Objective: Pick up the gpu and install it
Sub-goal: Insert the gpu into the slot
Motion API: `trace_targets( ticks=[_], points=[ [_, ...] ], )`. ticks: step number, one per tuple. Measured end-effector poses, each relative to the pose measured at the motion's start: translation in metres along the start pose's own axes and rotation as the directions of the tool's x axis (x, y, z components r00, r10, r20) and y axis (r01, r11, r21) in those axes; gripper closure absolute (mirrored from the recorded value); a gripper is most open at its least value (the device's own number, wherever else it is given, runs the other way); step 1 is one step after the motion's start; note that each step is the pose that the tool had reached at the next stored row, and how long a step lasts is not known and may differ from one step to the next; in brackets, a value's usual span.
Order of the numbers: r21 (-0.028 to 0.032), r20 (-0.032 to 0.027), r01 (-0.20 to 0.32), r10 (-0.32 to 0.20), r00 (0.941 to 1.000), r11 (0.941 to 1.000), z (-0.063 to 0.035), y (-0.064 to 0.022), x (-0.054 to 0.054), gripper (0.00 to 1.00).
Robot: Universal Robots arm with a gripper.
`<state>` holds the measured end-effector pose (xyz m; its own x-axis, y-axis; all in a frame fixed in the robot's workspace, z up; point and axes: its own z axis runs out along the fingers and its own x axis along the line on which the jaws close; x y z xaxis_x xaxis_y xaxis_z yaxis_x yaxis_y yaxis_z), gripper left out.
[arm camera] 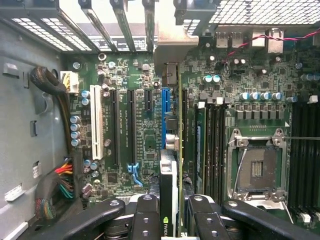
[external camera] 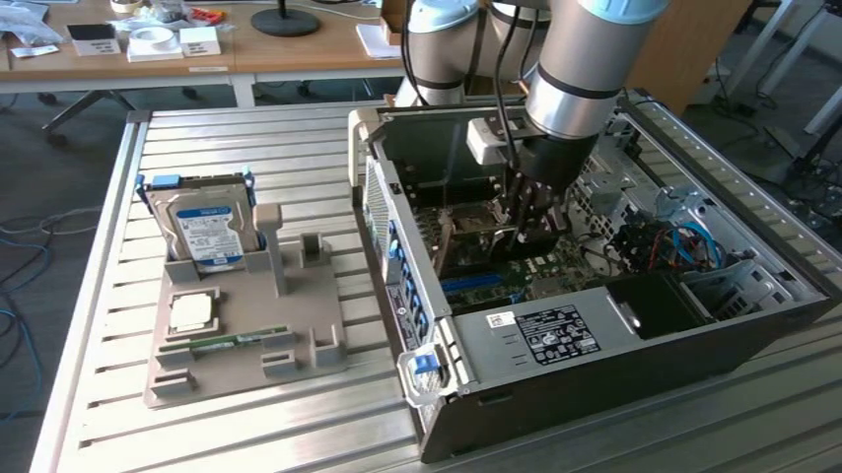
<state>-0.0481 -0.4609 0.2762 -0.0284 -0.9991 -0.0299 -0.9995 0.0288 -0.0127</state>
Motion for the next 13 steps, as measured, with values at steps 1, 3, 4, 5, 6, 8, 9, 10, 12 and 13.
trace_targets(
  ticks=[1,3,4,5,6,8,9,10,12,13],
  points=[
    [0.0000,0.0001,0.000,0.000,1.0000,1.0000,0.0002,0.0001,0.0002,0.73],
    [0.0000,0.0000,0.001,-0.001,1.0000,1.0000,0.0003,0.0006,0.0002,0.73],
    [0.0000,0.0000,0.001,-0.001,1.0000,1.0000,0.0003,0.0007,0.0003,0.73],
    [0.0000,0.0001,0.001,-0.001,1.0000,1.0000,0.0004,0.0009,0.0003,0.73],
    [0.0000,0.0000,0.001,-0.001,1.0000,1.0000,0.0004,0.0011,0.0003,0.73],
    [0.0000,0.0001,0.002,-0.002,1.0000,1.0000,0.0004,0.0013,0.0003,0.73],
    [0.0000,-0.0005,0.002,-0.002,1.0000,1.0000,0.0004,0.0014,0.0003,0.73],
    [0.0000,-0.0005,0.002,-0.002,1.0000,1.0000,0.0004,0.0014,0.0003,0.73],
    [0.0000,-0.0004,0.002,-0.002,1.0000,1.0000,0.0008,0.0014,0.0003,0.73],
    [0.0000,-0.0004,0.002,-0.002,1.0000,1.0000,0.0011,0.0015,0.0003,0.73]
  ],
)
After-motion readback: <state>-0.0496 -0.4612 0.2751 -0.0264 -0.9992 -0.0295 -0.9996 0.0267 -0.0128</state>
